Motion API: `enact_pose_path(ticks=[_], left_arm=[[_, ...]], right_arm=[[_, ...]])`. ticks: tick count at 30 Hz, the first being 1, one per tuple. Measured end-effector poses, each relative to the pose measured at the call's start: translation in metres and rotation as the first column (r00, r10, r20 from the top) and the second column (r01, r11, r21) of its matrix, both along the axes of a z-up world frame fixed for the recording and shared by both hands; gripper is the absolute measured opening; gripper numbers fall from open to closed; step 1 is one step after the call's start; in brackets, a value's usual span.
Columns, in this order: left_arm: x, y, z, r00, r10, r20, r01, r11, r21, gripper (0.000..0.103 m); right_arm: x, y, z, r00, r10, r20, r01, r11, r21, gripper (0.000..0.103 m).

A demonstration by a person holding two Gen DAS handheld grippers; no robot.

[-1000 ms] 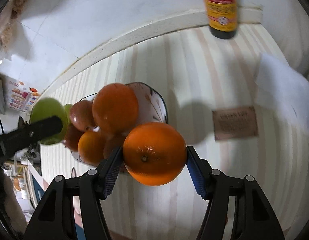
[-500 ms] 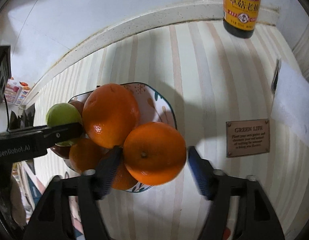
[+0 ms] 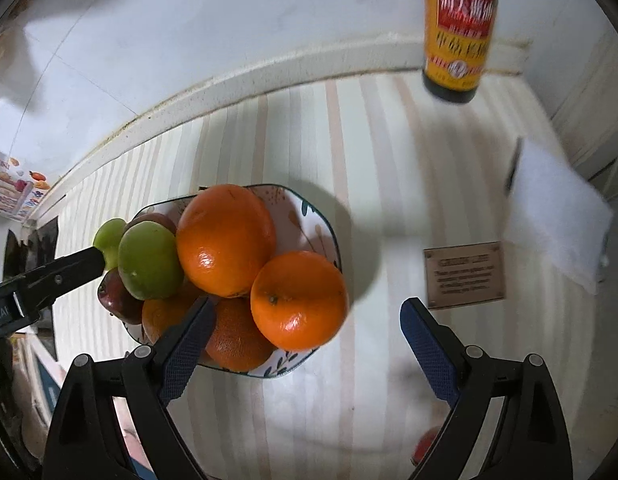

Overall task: Organize fruits
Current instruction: 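Open both tools and withdraw them from the plate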

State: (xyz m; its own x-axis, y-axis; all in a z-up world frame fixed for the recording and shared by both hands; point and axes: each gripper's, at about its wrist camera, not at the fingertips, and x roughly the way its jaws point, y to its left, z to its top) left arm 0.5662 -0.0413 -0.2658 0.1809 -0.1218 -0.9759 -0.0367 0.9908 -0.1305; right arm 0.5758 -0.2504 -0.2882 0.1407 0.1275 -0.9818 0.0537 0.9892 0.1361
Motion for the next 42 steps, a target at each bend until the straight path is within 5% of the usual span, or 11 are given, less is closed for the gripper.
enact_pose_path(ticks=[15, 32, 42], left_arm=[[-0.098, 0.020, 0.068, 0.983, -0.011, 0.183, 0.005, 0.999, 0.034, 0.092], [-0.194, 0.032, 0.186, 0.914, -0.043, 0.404, 0.031, 0.999, 0.036, 0.092], [-0.218, 0.037, 0.205, 0.899, -0.045, 0.435, 0.032, 0.999, 0.037, 0.092]], right_arm=[[-0.088, 0.042, 0.097, 0.985, 0.062, 0.163, -0.045, 0.994, -0.103, 0.095], [-0.187, 0.065, 0.237, 0.922, 0.091, 0.376, -0.046, 0.991, -0.128, 0.096], [-0.219, 0.079, 0.279, 0.893, 0.100, 0.438, -0.045, 0.990, -0.134, 0.096]])
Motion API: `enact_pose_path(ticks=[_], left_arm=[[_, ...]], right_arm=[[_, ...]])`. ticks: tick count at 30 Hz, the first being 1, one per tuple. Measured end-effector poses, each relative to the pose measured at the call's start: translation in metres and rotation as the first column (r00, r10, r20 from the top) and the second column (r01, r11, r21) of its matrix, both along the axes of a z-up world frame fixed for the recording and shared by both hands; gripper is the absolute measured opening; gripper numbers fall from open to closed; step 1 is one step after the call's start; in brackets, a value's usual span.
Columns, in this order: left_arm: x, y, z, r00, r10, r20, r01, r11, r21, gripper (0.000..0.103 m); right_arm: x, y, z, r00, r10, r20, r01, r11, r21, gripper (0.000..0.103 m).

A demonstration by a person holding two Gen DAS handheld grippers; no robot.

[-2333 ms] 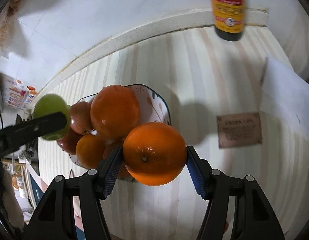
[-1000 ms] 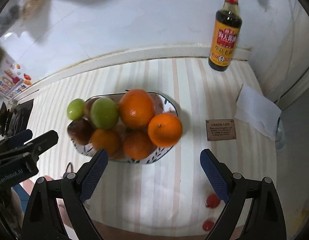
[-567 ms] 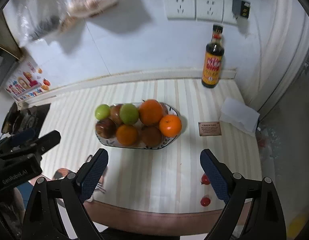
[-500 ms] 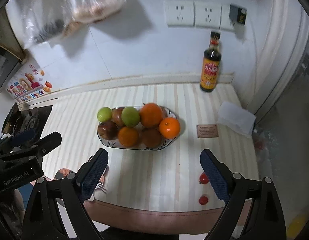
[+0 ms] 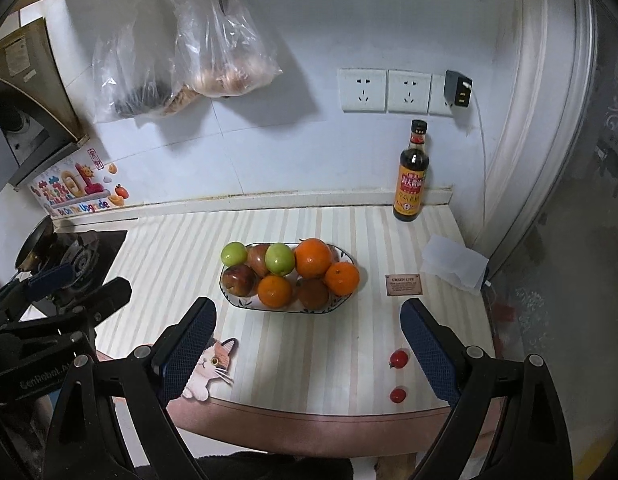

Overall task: Organize fruits
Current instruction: 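Open both tools and withdraw them from the plate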

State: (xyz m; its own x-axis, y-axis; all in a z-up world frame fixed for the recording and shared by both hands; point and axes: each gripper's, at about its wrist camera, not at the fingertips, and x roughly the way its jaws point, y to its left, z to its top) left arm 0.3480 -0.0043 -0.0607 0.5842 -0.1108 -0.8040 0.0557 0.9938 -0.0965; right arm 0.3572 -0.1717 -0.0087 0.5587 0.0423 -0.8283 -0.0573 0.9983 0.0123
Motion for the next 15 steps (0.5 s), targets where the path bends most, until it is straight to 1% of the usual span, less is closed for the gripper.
enact_pose_path(ticks=[4, 8, 9, 11, 15], left_arm=[[-0.003, -0.001, -0.005, 1.000, -0.010, -0.023, 0.010, 1.000, -0.013, 0.092], [0.000, -0.005, -0.013, 0.998, -0.024, -0.053, 0.023, 1.000, -0.016, 0.092], [0.001, -0.006, -0.015, 0.998, -0.026, -0.059, 0.024, 0.999, -0.021, 0.093], [0.008, -0.010, -0.022, 0.997, -0.029, -0.071, 0.028, 0.999, -0.021, 0.103], [0.024, -0.024, -0.037, 0.996, -0.021, -0.088, 0.020, 1.000, -0.005, 0.103]], right_arm=[[-0.002, 0.002, -0.001, 1.000, -0.010, -0.009, 0.010, 1.000, 0.007, 0.096], [-0.001, -0.002, -0.008, 0.999, -0.027, -0.028, 0.028, 0.999, 0.029, 0.096], [0.000, -0.004, -0.011, 0.999, -0.032, -0.034, 0.033, 0.999, 0.034, 0.096], [0.004, -0.011, -0.018, 0.998, -0.046, -0.046, 0.048, 0.998, 0.046, 0.096], [0.016, -0.036, -0.039, 0.992, -0.083, -0.093, 0.091, 0.992, 0.089, 0.096]])
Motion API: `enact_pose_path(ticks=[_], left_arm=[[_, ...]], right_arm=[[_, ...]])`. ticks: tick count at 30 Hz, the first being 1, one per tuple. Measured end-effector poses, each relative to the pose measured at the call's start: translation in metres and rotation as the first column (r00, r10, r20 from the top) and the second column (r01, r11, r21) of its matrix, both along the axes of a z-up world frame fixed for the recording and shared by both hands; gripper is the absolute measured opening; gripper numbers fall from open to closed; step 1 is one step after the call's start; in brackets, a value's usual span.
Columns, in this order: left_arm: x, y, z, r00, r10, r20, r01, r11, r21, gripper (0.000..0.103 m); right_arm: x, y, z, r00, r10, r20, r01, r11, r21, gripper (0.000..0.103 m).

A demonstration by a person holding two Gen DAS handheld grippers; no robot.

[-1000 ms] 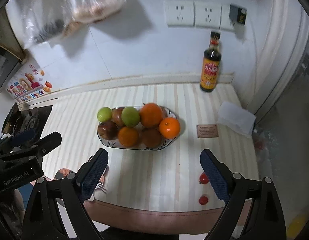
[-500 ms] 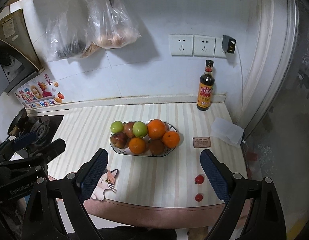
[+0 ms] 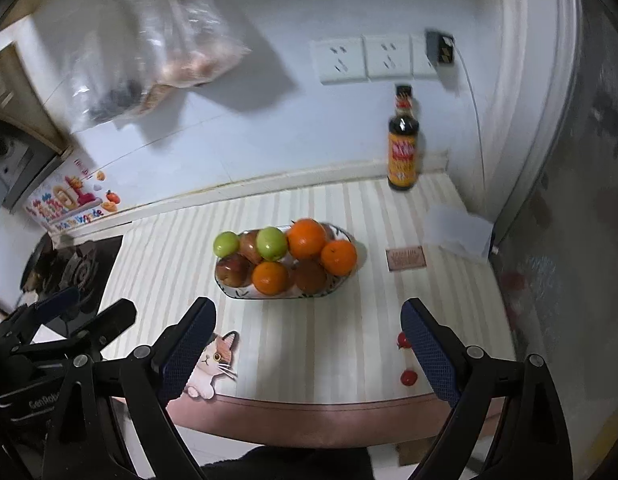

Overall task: Organize fruits
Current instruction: 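Grasp a red tomato with the left tool while the right tool grasps the other tomato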

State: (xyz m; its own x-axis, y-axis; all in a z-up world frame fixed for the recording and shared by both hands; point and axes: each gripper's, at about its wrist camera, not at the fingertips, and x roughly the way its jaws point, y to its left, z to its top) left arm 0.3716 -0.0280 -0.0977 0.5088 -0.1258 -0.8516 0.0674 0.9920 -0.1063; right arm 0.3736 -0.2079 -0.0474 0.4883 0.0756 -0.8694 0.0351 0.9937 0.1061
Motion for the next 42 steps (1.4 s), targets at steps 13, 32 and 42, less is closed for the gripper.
enact_pose_path(ticks=[13, 32, 42], left_arm=[[0.054, -0.099, -0.106, 0.976, -0.075, -0.204, 0.104, 0.985, 0.137, 0.103], [0.055, -0.202, -0.198, 0.869, -0.234, -0.435, 0.323, 0.935, 0.143, 0.103], [0.063, -0.277, -0.231, 0.784, -0.393, -0.479, 0.441, 0.897, -0.014, 0.083]], right_arm=[[0.015, -0.129, -0.153, 0.952, -0.162, -0.260, 0.170, 0.985, 0.010, 0.064], [-0.012, -0.138, -0.274, 0.904, -0.083, -0.420, 0.125, 0.989, 0.073, 0.028], [-0.018, -0.206, -0.254, 0.897, -0.218, -0.386, 0.259, 0.964, 0.059, 0.028]])
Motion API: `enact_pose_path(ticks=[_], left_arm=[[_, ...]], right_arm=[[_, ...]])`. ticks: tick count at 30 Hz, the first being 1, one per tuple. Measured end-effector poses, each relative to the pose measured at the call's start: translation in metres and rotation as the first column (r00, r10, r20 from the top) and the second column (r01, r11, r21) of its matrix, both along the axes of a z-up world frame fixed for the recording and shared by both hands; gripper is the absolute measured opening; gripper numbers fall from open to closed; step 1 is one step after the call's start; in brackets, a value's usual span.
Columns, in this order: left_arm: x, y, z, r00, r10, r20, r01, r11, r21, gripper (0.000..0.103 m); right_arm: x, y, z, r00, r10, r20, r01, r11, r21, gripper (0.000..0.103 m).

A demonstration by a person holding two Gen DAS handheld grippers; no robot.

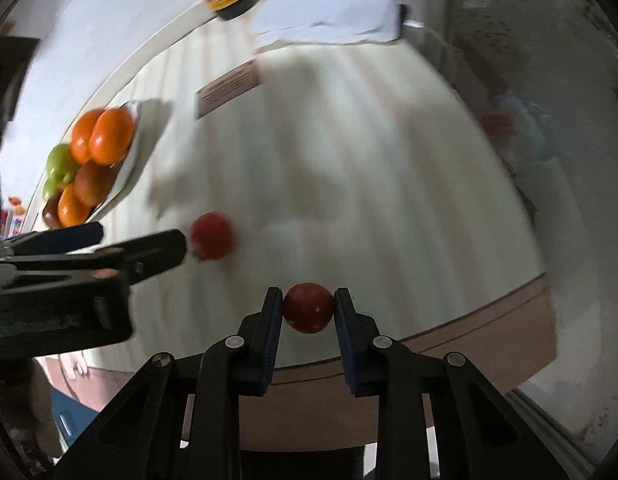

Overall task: Organize fruits
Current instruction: 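Grasp a red tomato with the left tool while the right tool grasps the other tomato, then lower the tomato onto the plate with the left tool while the right tool places its tomato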

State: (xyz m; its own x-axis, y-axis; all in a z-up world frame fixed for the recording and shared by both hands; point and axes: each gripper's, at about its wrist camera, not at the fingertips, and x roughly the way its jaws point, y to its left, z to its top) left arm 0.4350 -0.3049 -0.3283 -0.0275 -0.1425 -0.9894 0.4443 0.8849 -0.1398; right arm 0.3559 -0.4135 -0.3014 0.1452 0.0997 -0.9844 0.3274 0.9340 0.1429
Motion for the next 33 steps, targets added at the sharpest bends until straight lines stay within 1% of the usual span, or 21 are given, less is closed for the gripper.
enact_pose_path(ticks=[2, 4, 5, 7, 8, 9, 10, 11, 12, 14, 20, 24, 29, 33], left_arm=[[-0.001, -0.010, -0.006, 0.999, -0.023, -0.026, 0.023, 0.999, -0.022, 0.075], [-0.003, -0.019, -0.012, 0.998, -0.038, -0.040, 0.037, 0.999, -0.033, 0.071], [-0.003, -0.022, -0.014, 0.998, -0.043, -0.045, 0.041, 0.998, -0.036, 0.065], [-0.004, -0.028, -0.018, 0.997, -0.055, -0.054, 0.053, 0.998, -0.035, 0.062], [-0.005, -0.030, -0.019, 0.997, -0.058, -0.057, 0.055, 0.998, -0.038, 0.056], [-0.003, -0.032, -0.021, 0.996, -0.061, -0.063, 0.058, 0.997, -0.045, 0.047], [-0.003, -0.034, -0.023, 0.996, -0.064, -0.067, 0.061, 0.997, -0.043, 0.045], [-0.004, -0.036, -0.024, 0.995, -0.066, -0.070, 0.063, 0.997, -0.047, 0.038], [-0.004, -0.037, -0.025, 0.995, -0.069, -0.071, 0.066, 0.997, -0.048, 0.033], [-0.003, -0.037, -0.025, 0.995, -0.073, -0.072, 0.069, 0.996, -0.057, 0.028], [-0.001, -0.029, -0.021, 0.996, -0.059, -0.067, 0.054, 0.996, -0.072, 0.028], [-0.003, -0.015, -0.014, 0.998, -0.033, -0.062, 0.027, 0.995, -0.100, 0.028], [0.003, 0.016, 0.004, 0.998, 0.022, -0.054, -0.030, 0.989, -0.146, 0.028], [0.010, 0.054, 0.020, 0.993, 0.105, -0.048, -0.112, 0.977, -0.183, 0.028]], right_arm=[[-0.001, -0.008, 0.001, 1.000, -0.016, -0.002, 0.016, 1.000, -0.010, 0.029], [-0.004, -0.017, 0.002, 1.000, -0.030, -0.003, 0.030, 0.999, -0.017, 0.029], [-0.005, -0.020, 0.002, 0.999, -0.036, -0.005, 0.036, 0.999, -0.021, 0.029], [-0.007, -0.029, 0.003, 0.999, -0.051, -0.008, 0.051, 0.999, -0.016, 0.029], [-0.007, -0.032, 0.002, 0.998, -0.057, -0.009, 0.057, 0.998, -0.015, 0.029], [-0.007, -0.034, 0.002, 0.998, -0.062, -0.009, 0.062, 0.998, -0.015, 0.029], [-0.007, -0.036, 0.002, 0.998, -0.065, -0.009, 0.065, 0.998, -0.013, 0.029], [-0.007, -0.035, 0.002, 0.998, -0.068, -0.009, 0.068, 0.998, -0.012, 0.029], [-0.007, -0.036, 0.002, 0.998, -0.070, -0.008, 0.070, 0.997, -0.013, 0.029], [-0.007, -0.038, 0.004, 0.997, -0.073, -0.006, 0.073, 0.997, -0.009, 0.029], [-0.001, -0.033, 0.010, 0.998, -0.063, 0.007, 0.063, 0.998, -0.010, 0.029], [0.004, -0.028, 0.016, 0.998, -0.055, 0.020, 0.055, 0.998, -0.010, 0.029], [0.011, -0.018, 0.026, 0.998, -0.039, 0.040, 0.039, 0.999, -0.004, 0.029], [0.020, 0.000, 0.035, 0.998, -0.003, 0.058, 0.003, 1.000, 0.011, 0.029]])
